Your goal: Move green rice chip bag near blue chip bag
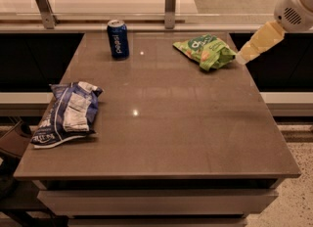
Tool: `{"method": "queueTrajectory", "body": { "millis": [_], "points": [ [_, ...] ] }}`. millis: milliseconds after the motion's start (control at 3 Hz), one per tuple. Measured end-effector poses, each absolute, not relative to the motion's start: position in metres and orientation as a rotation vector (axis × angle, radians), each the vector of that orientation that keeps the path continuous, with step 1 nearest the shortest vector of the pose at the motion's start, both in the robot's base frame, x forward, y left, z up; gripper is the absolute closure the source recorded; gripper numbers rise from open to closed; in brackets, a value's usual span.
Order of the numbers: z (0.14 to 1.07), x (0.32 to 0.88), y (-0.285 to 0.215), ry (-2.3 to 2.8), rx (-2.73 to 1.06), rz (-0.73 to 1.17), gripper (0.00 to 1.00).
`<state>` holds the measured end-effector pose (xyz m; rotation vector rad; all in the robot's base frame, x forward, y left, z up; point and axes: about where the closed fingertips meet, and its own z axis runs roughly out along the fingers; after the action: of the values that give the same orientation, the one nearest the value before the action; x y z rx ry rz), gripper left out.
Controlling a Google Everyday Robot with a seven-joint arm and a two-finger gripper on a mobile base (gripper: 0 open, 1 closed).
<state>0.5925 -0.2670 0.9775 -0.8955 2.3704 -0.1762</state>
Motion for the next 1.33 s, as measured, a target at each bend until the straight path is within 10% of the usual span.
{"method": "queueTrajectory", "body": {
  "millis": [1333],
  "points": [
    [0.933,0.680,-0.245,2.353,-0.768,-0.142,0.00]
  ]
}}
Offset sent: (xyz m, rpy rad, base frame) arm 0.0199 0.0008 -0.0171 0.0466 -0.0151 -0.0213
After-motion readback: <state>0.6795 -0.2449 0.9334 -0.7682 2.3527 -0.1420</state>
